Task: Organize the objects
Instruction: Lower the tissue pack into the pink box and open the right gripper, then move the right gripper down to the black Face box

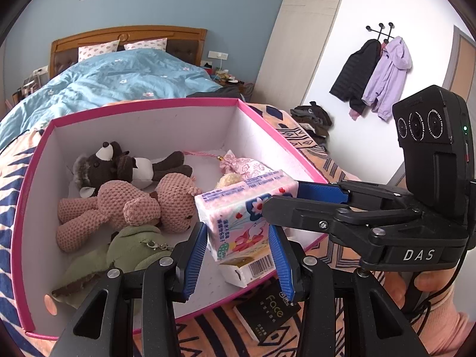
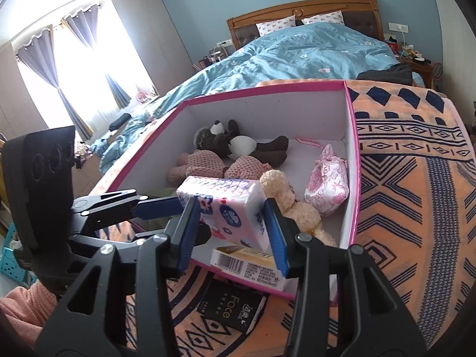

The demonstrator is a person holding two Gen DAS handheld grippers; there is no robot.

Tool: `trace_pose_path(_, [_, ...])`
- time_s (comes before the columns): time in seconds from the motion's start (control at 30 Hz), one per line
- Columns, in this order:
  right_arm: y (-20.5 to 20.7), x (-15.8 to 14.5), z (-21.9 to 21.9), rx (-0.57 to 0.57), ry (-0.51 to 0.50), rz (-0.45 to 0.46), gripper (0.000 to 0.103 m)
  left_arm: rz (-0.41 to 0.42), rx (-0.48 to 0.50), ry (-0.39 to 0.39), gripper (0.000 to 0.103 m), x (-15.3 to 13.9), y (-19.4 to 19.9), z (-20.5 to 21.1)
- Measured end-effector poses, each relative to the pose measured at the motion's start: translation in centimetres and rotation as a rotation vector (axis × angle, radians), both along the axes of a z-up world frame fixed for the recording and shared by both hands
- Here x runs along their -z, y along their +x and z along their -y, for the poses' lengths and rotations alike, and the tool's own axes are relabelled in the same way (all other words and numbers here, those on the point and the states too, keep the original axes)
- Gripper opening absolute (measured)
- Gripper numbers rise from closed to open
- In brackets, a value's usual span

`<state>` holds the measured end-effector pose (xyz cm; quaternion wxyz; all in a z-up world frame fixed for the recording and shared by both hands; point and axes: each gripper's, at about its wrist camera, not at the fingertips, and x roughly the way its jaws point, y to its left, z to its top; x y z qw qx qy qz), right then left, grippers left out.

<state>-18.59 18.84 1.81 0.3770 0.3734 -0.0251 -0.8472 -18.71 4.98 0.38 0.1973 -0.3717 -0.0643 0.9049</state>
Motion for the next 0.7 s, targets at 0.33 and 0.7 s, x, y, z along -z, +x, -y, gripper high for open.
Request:
trace_pose_path(0.33, [0.6, 0.2, -0.3, 0.038, 0.041, -0.048, 0.048, -0.015, -0.048, -0.009, 0.043, 0.3, 1.1, 0.9])
trace_pose_path(0.7, [5.1, -0.5, -2.6, -0.064, -0.026, -0.089, 0.055, -0.154, -0.002, 0.003, 0.057, -1.1, 6.7, 1.3])
